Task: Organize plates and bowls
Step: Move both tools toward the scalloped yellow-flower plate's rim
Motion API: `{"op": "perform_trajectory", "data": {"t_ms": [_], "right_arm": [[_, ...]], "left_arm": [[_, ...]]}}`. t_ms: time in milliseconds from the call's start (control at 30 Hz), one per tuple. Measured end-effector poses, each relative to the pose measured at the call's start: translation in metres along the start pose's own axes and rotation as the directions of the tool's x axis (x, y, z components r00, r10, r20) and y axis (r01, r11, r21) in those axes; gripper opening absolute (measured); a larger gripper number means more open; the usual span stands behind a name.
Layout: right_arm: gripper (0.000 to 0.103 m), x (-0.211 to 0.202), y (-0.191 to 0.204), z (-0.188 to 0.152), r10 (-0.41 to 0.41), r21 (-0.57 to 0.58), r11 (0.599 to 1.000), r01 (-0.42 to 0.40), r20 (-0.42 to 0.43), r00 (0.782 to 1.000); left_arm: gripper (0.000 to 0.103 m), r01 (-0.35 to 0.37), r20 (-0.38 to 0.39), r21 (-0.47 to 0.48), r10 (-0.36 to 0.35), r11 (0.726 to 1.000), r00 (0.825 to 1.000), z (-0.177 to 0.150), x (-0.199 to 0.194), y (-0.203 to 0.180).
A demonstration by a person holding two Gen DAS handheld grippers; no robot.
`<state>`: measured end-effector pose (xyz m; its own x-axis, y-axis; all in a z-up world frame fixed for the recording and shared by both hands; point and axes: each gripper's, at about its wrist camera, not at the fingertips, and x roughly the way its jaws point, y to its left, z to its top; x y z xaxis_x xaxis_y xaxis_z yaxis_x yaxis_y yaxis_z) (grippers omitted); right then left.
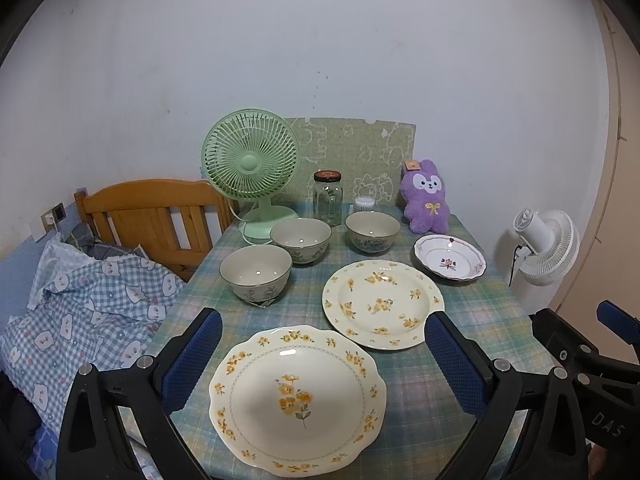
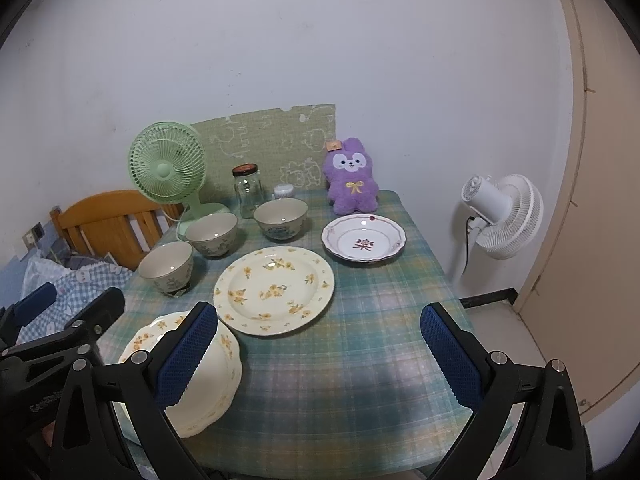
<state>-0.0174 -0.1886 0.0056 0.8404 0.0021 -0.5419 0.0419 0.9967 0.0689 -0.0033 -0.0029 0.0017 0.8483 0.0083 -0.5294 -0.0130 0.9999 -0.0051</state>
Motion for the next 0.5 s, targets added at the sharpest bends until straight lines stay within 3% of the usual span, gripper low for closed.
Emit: {"op": "perform_trajectory", "data": {"t_ms": [500], "right_arm": [[0.099, 0.013, 0.028, 0.015, 0.037, -0.029, 0.999, -0.038, -0.004, 0.999]], "left_arm": [[0.088, -0.034, -0.014, 0.011, 0.034, 0.999, 0.999, 0.017, 0.01, 0.012]]}}
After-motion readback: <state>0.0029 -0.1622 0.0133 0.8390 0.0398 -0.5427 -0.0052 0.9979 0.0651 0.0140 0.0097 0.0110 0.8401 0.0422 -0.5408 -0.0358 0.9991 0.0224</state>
